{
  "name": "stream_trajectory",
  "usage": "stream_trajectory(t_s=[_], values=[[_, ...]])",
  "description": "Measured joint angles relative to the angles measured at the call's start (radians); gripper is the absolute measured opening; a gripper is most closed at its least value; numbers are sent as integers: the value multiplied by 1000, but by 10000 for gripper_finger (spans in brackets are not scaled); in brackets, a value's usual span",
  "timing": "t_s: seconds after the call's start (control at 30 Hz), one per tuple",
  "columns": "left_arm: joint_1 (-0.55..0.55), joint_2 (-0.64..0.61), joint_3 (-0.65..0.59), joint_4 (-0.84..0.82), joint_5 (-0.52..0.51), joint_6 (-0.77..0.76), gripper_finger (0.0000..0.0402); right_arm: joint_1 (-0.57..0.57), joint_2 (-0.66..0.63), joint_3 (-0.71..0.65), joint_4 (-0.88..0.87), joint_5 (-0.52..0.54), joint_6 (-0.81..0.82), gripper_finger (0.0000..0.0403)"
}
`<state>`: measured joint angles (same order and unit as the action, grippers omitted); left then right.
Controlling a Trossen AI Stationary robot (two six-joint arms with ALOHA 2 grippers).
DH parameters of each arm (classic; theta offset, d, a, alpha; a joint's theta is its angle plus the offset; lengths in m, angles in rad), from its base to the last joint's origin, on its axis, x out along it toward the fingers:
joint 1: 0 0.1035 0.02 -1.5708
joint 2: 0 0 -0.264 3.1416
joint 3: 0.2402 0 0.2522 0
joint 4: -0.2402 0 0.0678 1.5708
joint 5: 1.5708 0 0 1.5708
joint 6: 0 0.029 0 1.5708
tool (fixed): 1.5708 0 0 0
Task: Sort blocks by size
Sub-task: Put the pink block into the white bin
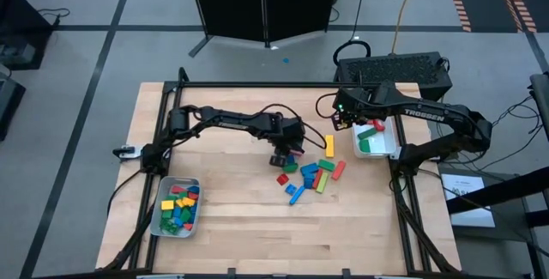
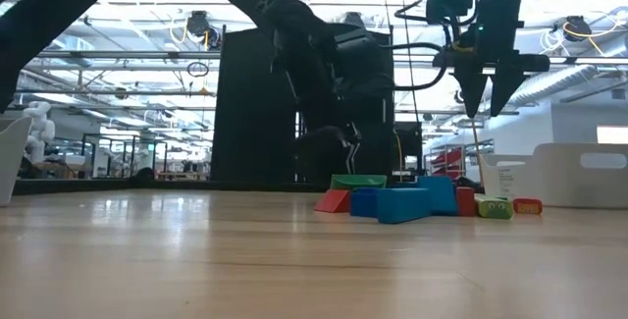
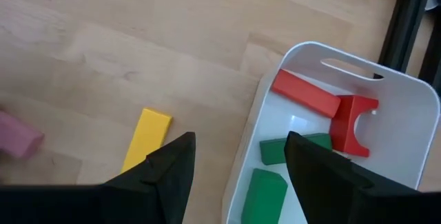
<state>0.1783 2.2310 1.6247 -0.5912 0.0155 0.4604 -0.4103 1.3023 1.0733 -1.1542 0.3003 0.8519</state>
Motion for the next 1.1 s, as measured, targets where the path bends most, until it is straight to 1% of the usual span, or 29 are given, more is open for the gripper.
stream_trajectory(t_s=[0.13,0.2,0.3,0.5,0.6,0.73,0.9,1.0,1.1], values=[[9,-20,23,-55,11,-107,88,0,0,0,17,-11,0,215],[14,-46,18,-88,9,-136,88,0,0,0,44,-16,0,215],[16,-103,19,-85,8,-159,88,0,0,0,82,-25,0,215],[32,-227,21,-101,-4,-194,88,-2,-1,0,231,-128,-8,215],[42,-293,21,-88,-43,-210,88,-7,-1,0,357,-219,-9,215],[47,-357,22,-61,-102,-218,88,-15,-1,0,558,-368,-6,215],[50,-403,24,-9,-137,-218,88,-20,-1,0,767,-443,23,215],[49,-401,23,-23,-152,-218,88,-23,-1,0,827,-480,40,215],[49,-400,22,-18,-157,-218,88,-23,-1,0,849,-487,44,215]])
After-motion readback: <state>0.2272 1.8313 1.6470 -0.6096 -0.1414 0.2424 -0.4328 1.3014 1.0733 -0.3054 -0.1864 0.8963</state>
